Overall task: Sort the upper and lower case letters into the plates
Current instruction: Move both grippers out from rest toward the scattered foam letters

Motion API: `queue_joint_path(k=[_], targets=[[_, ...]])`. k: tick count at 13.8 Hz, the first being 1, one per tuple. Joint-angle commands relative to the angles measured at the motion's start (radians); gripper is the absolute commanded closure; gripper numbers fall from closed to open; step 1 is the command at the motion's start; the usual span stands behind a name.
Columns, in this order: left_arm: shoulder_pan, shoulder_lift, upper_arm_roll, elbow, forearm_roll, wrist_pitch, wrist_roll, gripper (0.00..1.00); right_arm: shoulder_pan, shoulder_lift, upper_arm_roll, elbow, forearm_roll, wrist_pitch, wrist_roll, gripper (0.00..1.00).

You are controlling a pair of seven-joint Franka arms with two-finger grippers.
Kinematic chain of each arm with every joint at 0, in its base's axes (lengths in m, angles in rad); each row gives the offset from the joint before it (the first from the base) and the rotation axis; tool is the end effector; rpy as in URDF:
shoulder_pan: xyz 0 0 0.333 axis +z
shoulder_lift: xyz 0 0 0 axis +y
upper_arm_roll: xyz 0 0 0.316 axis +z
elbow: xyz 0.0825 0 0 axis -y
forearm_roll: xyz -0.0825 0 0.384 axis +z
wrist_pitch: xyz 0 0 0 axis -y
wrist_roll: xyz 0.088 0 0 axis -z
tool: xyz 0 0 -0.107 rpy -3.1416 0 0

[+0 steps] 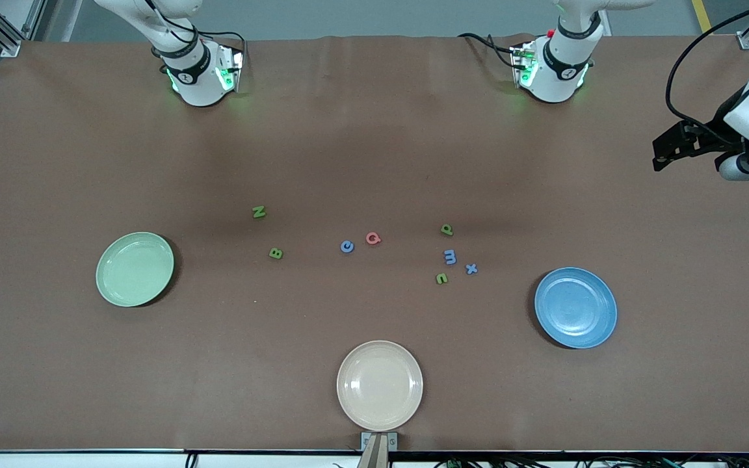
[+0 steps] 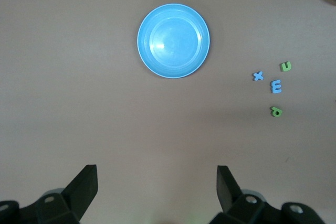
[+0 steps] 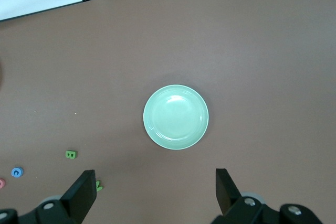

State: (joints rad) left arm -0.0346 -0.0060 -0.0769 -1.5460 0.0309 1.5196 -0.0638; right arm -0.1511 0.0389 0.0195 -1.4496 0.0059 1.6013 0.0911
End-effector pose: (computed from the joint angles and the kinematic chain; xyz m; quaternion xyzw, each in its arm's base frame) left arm 0.5446 -0.0577 0.6350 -0.9996 0.0232 0.0088 0.0165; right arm 0.5652 -0.0745 0.6629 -0.9922 0.1109 -0.0564 0.0022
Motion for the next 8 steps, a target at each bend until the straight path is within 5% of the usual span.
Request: queue_joint_path(k=[1, 6, 8], targets=[[0.001, -0.008, 0.000, 0.004, -0.025, -0.018, -0.036, 0.00, -0.011, 0.007, 0.007, 0.018, 0.012, -0.004, 0.002, 0.00], [-0.011, 0.036, 0.000, 0.020, -0.023, -0.012, -0.082, 0.00, -0.010, 0.007, 0.007, 0.018, 0.014, -0.003, 0.001, 0.00], [-0.019, 0.142, -0.001, 0.140, -0.022, -0.019, -0.114, 0.00, -0.010, 0.007, 0.007, 0.018, 0.014, -0.004, 0.002, 0.00]])
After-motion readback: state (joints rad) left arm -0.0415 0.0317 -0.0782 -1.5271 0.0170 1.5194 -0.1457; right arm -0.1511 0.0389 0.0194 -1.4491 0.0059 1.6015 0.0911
